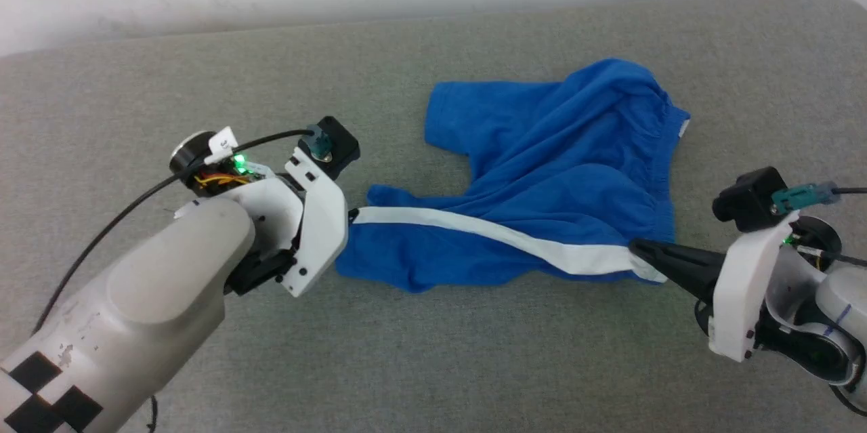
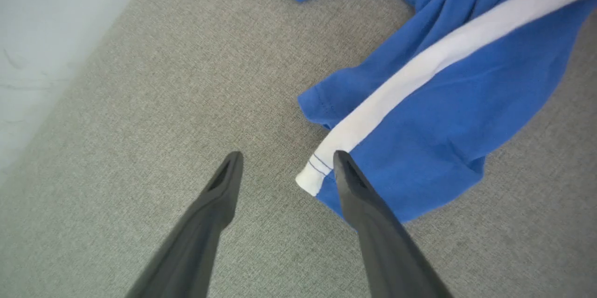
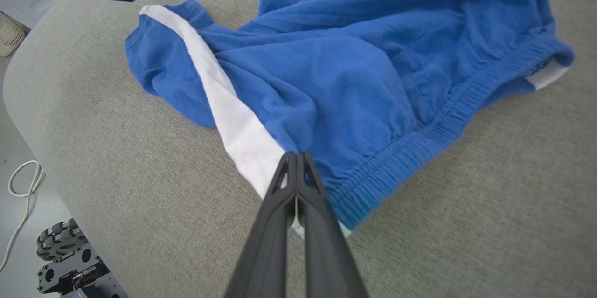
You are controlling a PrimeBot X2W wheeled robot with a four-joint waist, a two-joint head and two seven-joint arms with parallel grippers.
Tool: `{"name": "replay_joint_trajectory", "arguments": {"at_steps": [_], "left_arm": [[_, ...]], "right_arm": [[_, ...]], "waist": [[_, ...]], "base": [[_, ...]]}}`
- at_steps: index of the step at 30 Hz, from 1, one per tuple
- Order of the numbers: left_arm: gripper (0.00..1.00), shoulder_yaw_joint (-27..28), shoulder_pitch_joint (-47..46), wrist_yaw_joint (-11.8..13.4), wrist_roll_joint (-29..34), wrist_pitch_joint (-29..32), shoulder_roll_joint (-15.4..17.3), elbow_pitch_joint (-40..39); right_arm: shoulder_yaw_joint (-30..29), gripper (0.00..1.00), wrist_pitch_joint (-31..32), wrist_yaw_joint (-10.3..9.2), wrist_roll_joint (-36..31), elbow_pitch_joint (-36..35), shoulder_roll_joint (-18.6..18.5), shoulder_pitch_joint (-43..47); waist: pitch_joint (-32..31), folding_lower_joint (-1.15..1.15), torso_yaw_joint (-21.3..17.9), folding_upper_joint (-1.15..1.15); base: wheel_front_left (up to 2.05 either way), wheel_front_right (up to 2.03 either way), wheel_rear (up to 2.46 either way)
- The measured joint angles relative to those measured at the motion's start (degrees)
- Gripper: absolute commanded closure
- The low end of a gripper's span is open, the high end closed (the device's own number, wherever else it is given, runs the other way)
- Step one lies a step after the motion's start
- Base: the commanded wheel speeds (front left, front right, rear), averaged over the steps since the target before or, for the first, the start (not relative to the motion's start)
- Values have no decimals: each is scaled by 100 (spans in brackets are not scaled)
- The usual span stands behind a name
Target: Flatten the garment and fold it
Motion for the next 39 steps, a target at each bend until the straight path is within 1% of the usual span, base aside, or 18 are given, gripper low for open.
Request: {"name": "replay_joint_trajectory", "arguments": {"at_steps": [3, 6, 8, 9, 10, 13, 16, 20, 23, 28, 32, 36, 39], "left_arm": [[0, -342, -158, 0, -181, 7, 44, 240], [0, -808, -225, 0, -257, 101, 43, 561], [0, -987, -324, -1, -374, 115, 46, 708], [49, -1060, -403, -31, -454, 121, 48, 759], [100, -1060, -403, -31, -454, 121, 48, 759], [100, -1234, -524, -45, -657, 127, 57, 773], [100, -1368, -538, -42, -701, -35, 129, 635], [100, -1494, -509, -41, -767, -430, 355, 348], [100, -1423, -478, -37, -761, -909, 525, 141], [100, -1033, -489, 277, -731, -1680, 601, -226], [100, -715, -666, 486, -675, -2162, 556, -360], [100, -197, -1195, 702, -648, -2720, 378, -197], [100, 100, -1749, 912, -534, -3030, 185, 36]], "right_arm": [[19, 100, -14, 0, -66, 18, 101, -96], [40, 100, -53, 0, -97, 47, 153, -174], [69, 100, -65, 0, -110, 65, 196, -240], [79, 100, -82, 0, -126, 68, 207, -264], [79, 100, -82, 0, -126, 68, 207, -264], [142, 100, -120, 0, -140, 104, 221, -310], [190, 100, -201, 0, -138, 142, 211, -312], [210, 100, -300, 0, -135, 160, 159, -278], [209, 100, -443, 0, -142, 171, 116, -225], [-41, 100, -855, 0, -297, 222, 90, -268], [-428, 100, -1118, 0, -463, 278, 51, -637], [-869, 100, -1205, 0, -552, 413, 74, -1305], [-1117, 100, -1080, 1, -568, 571, 158, -1896]], "waist": [[114, 0, -115, 0], [236, 1, -208, 0], [305, 0, -269, 0], [337, -1, -294, 0], [337, -1, -294, 0], [395, 0, -357, 0], [357, 0, -363, 0], [216, 1, -314, 0], [67, 0, -245, 0], [-194, 0, -124, 0], [-353, -1, -27, 0], [-325, -1, 39, 0], [-190, 0, 63, 0]], "base": [[0, 0, 0], [0, 0, 0], [0, 0, 0], [0, 0, 0], [0, 0, 0], [0, 0, 0], [0, 0, 0], [0, 0, 0], [0, 0, 0], [0, 0, 0], [0, 0, 0], [0, 0, 0], [0, 0, 0]]}}
